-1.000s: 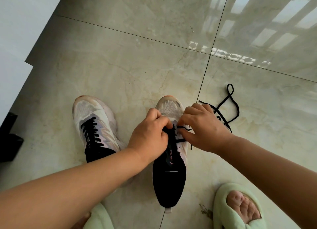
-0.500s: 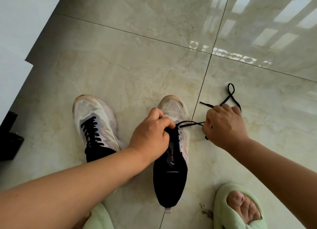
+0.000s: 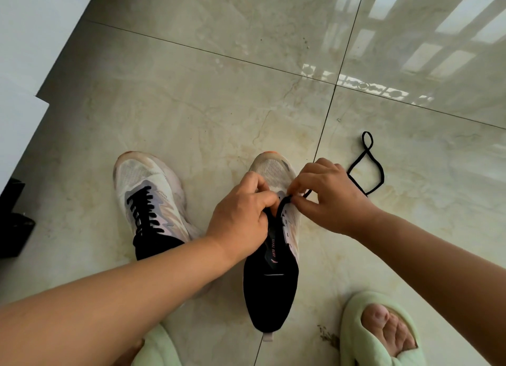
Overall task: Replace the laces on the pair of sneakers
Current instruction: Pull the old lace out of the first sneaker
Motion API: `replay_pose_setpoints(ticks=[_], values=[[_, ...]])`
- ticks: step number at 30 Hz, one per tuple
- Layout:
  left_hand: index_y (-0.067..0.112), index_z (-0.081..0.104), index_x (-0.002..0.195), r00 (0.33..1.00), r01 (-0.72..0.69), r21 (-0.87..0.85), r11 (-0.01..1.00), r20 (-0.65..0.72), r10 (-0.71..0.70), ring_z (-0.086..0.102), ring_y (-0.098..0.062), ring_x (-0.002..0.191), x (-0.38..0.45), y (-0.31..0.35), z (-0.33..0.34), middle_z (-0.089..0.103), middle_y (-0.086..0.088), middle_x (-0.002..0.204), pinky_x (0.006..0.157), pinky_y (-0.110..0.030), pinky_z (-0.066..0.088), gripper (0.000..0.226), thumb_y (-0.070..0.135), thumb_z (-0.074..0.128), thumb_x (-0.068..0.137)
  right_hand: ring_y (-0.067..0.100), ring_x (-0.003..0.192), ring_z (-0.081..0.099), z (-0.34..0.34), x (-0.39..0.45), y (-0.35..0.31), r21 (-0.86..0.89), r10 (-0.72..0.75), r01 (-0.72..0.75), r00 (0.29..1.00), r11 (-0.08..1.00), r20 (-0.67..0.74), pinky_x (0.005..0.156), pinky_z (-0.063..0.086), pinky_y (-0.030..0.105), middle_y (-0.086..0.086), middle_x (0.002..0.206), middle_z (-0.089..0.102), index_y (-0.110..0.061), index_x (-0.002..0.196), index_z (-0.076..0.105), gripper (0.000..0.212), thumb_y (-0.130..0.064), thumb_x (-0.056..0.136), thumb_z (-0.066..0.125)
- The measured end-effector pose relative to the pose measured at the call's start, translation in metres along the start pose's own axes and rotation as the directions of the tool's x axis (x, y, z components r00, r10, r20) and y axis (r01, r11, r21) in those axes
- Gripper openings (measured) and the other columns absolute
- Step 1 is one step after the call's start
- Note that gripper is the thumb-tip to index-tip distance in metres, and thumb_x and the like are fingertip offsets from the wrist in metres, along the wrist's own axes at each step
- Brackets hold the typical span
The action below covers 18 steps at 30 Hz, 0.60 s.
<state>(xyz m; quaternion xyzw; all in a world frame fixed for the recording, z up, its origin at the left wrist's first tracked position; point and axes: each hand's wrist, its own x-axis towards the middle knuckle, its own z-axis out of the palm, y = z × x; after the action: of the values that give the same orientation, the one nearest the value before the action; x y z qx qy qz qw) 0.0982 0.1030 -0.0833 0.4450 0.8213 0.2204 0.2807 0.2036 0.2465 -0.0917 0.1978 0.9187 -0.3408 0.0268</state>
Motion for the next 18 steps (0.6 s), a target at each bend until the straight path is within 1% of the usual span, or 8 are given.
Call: replay_pose_setpoints(ticks=[2, 5, 8, 10, 12, 14, 16, 18], values=[[0.013, 0.067, 0.075, 1.000, -0.012, 0.005, 1.000, -0.010, 0.012, 0.044, -0.009, 0.081, -0.0008, -0.0010, 0.0008, 0.048, 0.004, 0.099, 0.063, -0.025, 0.039, 0.025, -0.007, 0.052, 0.075, 0.023, 0.080, 0.053, -0.0004, 0.0001, -0.0016, 0.035, -0.010, 0.009, 1.000, 0.999, 0.018, 0.079, 0.041, 0.037, 0.000, 0.077, 0.066, -0.015, 0.081, 0.073, 0.016, -0.005, 0.078, 0.061], [0.014, 0.069, 0.072, 1.000, -0.020, 0.003, 1.000, -0.007, 0.020, 0.043, -0.008, 0.083, -0.0021, -0.0012, 0.0005, 0.050, 0.003, 0.101, 0.065, -0.022, 0.035, 0.026, -0.006, 0.053, 0.076, 0.024, 0.075, 0.056, -0.0013, 0.0009, -0.0019, 0.067, 0.006, -0.006, 1.000, 0.998, 0.002, 0.079, 0.044, 0.041, 0.001, 0.070, 0.067, -0.010, 0.079, 0.072, 0.017, -0.007, 0.080, 0.055], [0.013, 0.070, 0.070, 1.000, -0.021, -0.005, 1.000, -0.005, 0.021, 0.048, -0.011, 0.086, -0.0027, -0.0008, -0.0010, 0.051, 0.003, 0.102, 0.066, -0.023, 0.037, 0.027, -0.006, 0.053, 0.077, 0.019, 0.068, 0.048, 0.0014, 0.0006, 0.0004, 0.015, -0.005, 0.005, 1.000, 1.000, -0.001, 0.077, 0.043, 0.040, -0.002, 0.062, 0.057, -0.009, 0.072, 0.068, 0.014, -0.016, 0.083, 0.062], [0.014, 0.070, 0.069, 1.000, -0.022, -0.008, 1.000, -0.001, 0.022, 0.051, -0.013, 0.088, -0.0026, 0.0002, -0.0017, 0.051, 0.003, 0.102, 0.067, -0.025, 0.041, 0.027, -0.006, 0.053, 0.077, 0.015, 0.072, 0.045, 0.0022, 0.0000, 0.0022, -0.009, -0.001, 0.001, 0.999, 1.000, 0.046, 0.078, 0.039, 0.035, -0.005, 0.063, 0.054, -0.011, 0.069, 0.067, 0.021, -0.027, 0.082, 0.067], [0.014, 0.069, 0.068, 1.000, -0.021, -0.017, 1.000, 0.005, 0.021, 0.052, -0.014, 0.090, -0.0025, 0.0015, -0.0019, 0.051, 0.003, 0.102, 0.068, -0.027, 0.043, 0.028, -0.006, 0.053, 0.077, 0.011, 0.078, 0.044, 0.0014, 0.0000, 0.0027, -0.017, 0.005, -0.003, 0.996, 1.000, 0.084, 0.083, 0.034, 0.031, -0.011, 0.068, 0.050, -0.018, 0.072, 0.067, 0.018, -0.034, 0.079, 0.069], [0.013, 0.069, 0.070, 1.000, -0.015, -0.027, 1.000, 0.004, 0.016, 0.052, -0.015, 0.089, -0.0018, 0.0023, -0.0019, 0.051, 0.002, 0.102, 0.069, -0.030, 0.045, 0.027, -0.007, 0.053, 0.077, 0.010, 0.083, 0.042, 0.0011, 0.0008, 0.0018, -0.051, 0.018, -0.012, 0.994, 0.999, 0.108, 0.084, 0.029, 0.029, -0.013, 0.074, 0.048, -0.024, 0.078, 0.065, 0.014, -0.038, 0.079, 0.067], [0.011, 0.068, 0.074, 1.000, -0.001, -0.042, 0.999, -0.006, 0.000, 0.052, -0.014, 0.085, -0.0006, 0.0027, -0.0016, 0.050, 0.002, 0.103, 0.069, -0.032, 0.046, 0.025, -0.008, 0.052, 0.077, 0.012, 0.088, 0.042, 0.0023, 0.0016, 0.0012, -0.120, 0.018, -0.004, 0.993, 0.993, 0.117, 0.082, 0.026, 0.027, -0.012, 0.079, 0.049, -0.025, 0.083, 0.064, 0.013, -0.038, 0.082, 0.062], [0.010, 0.067, 0.081, 1.000, 0.019, -0.047, 0.999, -0.014, -0.020, 0.052, -0.014, 0.082, 0.0000, 0.0027, -0.0018, 0.050, 0.003, 0.104, 0.070, -0.031, 0.046, 0.025, -0.008, 0.050, 0.076, 0.013, 0.090, 0.042, 0.0037, 0.0022, 0.0007, -0.200, -0.003, 0.027, 0.993, 0.979, 0.117, 0.080, 0.025, 0.026, -0.010, 0.081, 0.050, -0.024, 0.086, 0.064, 0.012, -0.032, 0.086, 0.056]])
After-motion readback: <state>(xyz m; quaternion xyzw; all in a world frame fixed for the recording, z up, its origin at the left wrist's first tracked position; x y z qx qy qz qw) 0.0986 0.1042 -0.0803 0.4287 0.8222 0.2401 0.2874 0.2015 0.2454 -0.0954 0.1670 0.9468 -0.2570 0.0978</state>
